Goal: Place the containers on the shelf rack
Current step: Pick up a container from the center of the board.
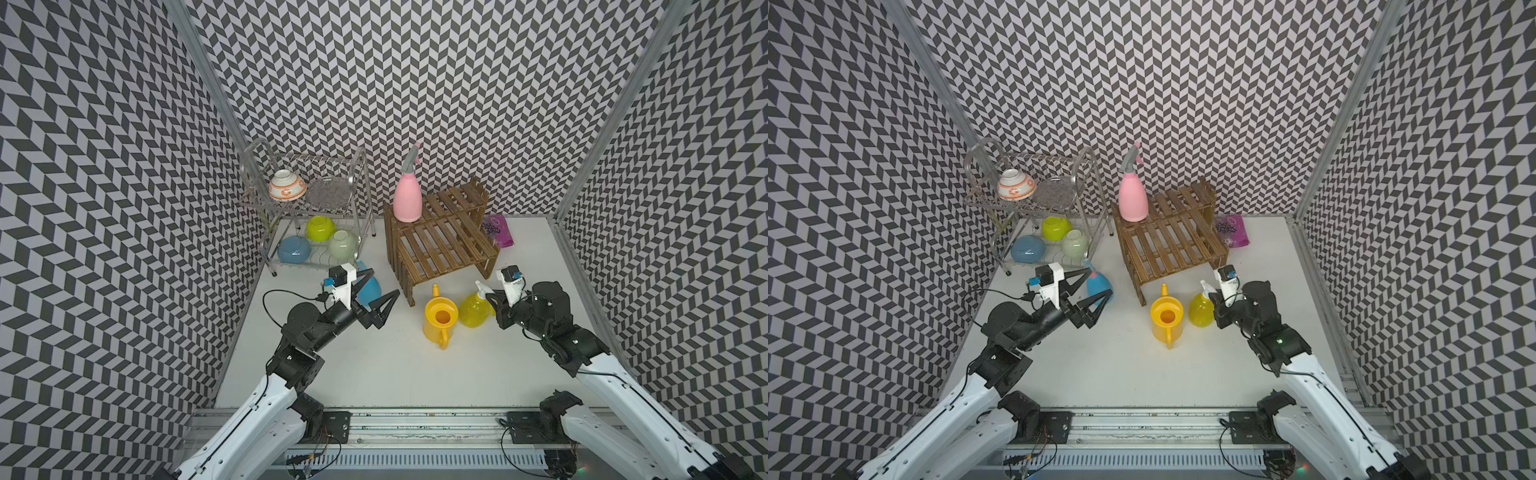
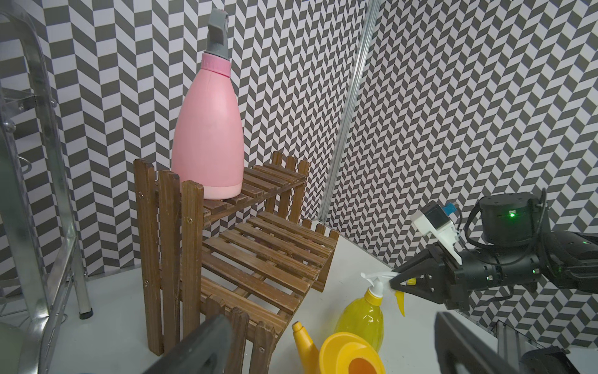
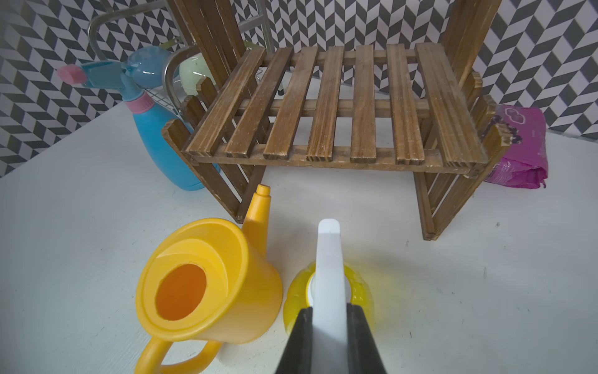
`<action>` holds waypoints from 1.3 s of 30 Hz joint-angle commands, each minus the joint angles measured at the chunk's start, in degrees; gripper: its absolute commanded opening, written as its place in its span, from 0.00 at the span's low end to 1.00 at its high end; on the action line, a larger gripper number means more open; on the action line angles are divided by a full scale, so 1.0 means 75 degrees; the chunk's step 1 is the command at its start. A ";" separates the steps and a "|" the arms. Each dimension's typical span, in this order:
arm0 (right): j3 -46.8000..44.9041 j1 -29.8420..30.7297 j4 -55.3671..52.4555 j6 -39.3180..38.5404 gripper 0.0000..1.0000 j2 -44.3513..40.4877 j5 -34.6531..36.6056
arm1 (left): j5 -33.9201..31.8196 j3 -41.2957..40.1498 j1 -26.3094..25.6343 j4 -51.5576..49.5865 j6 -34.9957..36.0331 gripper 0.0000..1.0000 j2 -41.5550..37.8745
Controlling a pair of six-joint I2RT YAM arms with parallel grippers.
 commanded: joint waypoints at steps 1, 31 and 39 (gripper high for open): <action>0.0298 -0.0022 0.0074 -0.0037 0.00 -0.0452 0.0460 | 0.0210 0.0310 0.0021 -0.0125 0.0311 1.00 -0.0068; 0.3034 0.0463 -0.0719 -0.4054 0.00 0.0216 -0.5981 | 0.2083 0.3766 -0.1125 -0.4090 0.5857 0.88 0.1734; 0.3386 0.1338 -0.1186 -0.4594 0.00 0.0892 -0.5670 | 0.2054 0.4161 -0.1726 -0.4110 0.5763 0.69 0.2589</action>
